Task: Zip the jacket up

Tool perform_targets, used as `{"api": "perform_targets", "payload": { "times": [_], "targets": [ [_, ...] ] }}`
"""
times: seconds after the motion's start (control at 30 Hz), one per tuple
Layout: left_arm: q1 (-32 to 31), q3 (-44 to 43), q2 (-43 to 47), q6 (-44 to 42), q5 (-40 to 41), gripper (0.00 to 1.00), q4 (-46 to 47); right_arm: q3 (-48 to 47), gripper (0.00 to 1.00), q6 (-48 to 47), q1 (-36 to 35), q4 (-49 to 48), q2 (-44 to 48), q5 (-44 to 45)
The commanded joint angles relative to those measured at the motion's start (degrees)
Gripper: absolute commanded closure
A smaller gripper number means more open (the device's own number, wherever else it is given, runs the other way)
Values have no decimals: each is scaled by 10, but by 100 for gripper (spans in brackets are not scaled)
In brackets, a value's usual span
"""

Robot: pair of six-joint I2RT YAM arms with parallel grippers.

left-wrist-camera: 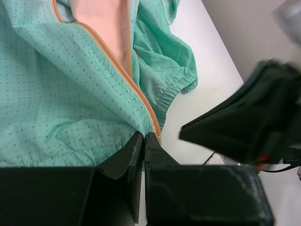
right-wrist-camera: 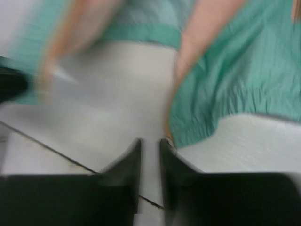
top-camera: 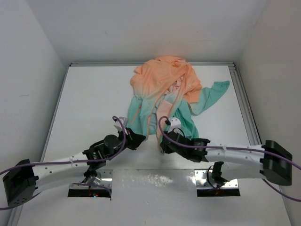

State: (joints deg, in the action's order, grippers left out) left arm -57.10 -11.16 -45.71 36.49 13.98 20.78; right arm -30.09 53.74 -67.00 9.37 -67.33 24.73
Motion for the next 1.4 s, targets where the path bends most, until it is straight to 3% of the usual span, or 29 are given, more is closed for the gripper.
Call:
{"api": "perform_targets", "payload": {
  "times": [0.0, 0.07, 0.17, 0.2, 0.23, 0.3, 0.43, 0.87, 1.37],
  "targets": [
    [4, 6, 13, -6, 9, 100, 32, -46, 100, 9, 1, -40, 61, 19],
    [4, -6, 12, -14, 15, 100, 31, -48, 100, 26, 6, -86, 91, 2],
    [4, -13, 18, -26, 30, 100, 49, -38, 99, 72, 62, -176, 100, -105],
    [4, -23, 19, -33, 33, 100, 52, -34, 92, 91, 111, -199, 96, -194],
    [4, -29, 21, -38, 35, 100, 50, -29, 72, 108, 132, -229, 89, -235],
    [4, -37, 31, -50, 41, 100, 55, -31, 57, 135, 162, -280, 60, -288],
    [4, -47, 46, -56, 46, 100, 72, -52, 51, 134, 162, -285, 37, -306],
    [4, -35, 45, -51, 16, 100, 109, -48, 63, 161, 164, -338, -7, -312],
    [4, -18, 55, -37, -17, 100, 110, 15, 91, 191, 163, -467, -21, -259]
  ]
}}
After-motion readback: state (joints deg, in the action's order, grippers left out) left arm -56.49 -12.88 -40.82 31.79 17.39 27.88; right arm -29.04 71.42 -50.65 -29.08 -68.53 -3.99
